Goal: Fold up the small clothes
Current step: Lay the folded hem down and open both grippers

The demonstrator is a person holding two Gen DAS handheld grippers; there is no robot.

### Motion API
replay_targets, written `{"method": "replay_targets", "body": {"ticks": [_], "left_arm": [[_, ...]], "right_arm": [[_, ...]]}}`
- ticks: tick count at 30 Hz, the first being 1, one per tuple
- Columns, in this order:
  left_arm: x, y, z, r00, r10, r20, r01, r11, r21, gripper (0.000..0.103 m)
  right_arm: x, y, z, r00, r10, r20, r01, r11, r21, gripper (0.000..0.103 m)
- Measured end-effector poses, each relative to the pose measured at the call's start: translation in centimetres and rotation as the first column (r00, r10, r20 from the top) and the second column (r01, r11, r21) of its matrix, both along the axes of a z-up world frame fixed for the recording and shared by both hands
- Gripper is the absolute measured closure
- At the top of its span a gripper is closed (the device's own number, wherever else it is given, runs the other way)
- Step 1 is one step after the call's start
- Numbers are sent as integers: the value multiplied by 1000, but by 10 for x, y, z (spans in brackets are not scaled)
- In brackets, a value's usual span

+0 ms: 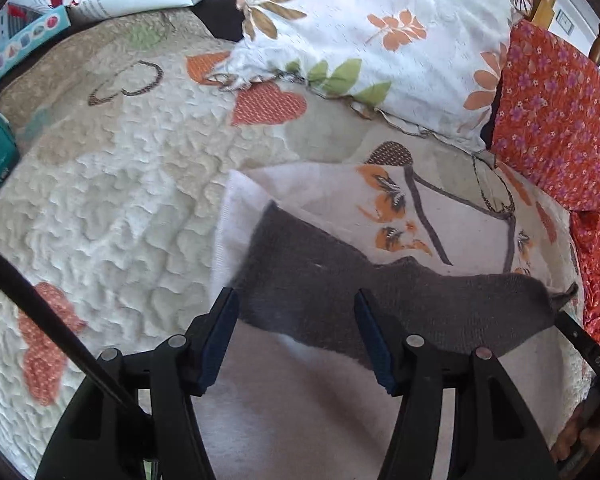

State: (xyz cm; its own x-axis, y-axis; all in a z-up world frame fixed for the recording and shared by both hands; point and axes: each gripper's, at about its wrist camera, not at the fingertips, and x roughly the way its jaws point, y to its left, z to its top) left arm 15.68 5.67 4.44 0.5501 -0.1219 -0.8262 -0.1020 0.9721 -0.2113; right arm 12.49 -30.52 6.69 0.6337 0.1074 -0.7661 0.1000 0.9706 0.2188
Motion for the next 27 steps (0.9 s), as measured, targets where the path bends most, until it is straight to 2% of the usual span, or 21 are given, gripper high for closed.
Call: {"method": "replay_targets", "body": {"ticks": [4,6,11,13,16,18,20,22,23,24,27], "left_arm": [[-7,11,4,999,38,-4,-38,998,-51,44],[-21,16,9,999,50,17,-49,998,-38,44],[-52,37,19,997,68,42,-66,997,-45,44],[-68,47,24,996,73,53,-72,997,-11,44],[-93,62,26,995,83,56,-85,996,36,44],[-105,72,22,995,97,31,-98,995,33,44],[-113,81,16,993,115,0,-115,993,-2,44],[-117,85,12,992,126,-13,-126,991,-40,44],[-118,85,11,991,131,-15,-132,990,-54,44],[-119,83,11,992,129,-12,-130,990,-62,44],[-121,77,13,995,97,1,-97,994,-56,44]], "right_arm": [[-10,-21,-2,998,-47,-48,50,996,72,42],[-23,-33,0,996,-70,-49,77,985,157,42],[-57,-41,-1,992,-110,-66,123,963,238,42],[-66,-42,-2,992,-105,-74,120,962,244,42],[-87,-46,0,990,-126,-65,135,977,166,42],[-94,-52,-3,990,-124,-71,133,978,158,42],[-97,-59,-14,990,-95,-106,115,971,209,42],[-97,-61,-28,986,-76,-150,110,967,230,59],[-96,-60,-36,981,-60,-183,103,968,231,79],[-96,-60,-42,977,-44,-209,96,965,243,92],[-109,-56,-41,969,-25,-245,79,974,214,97]]}}
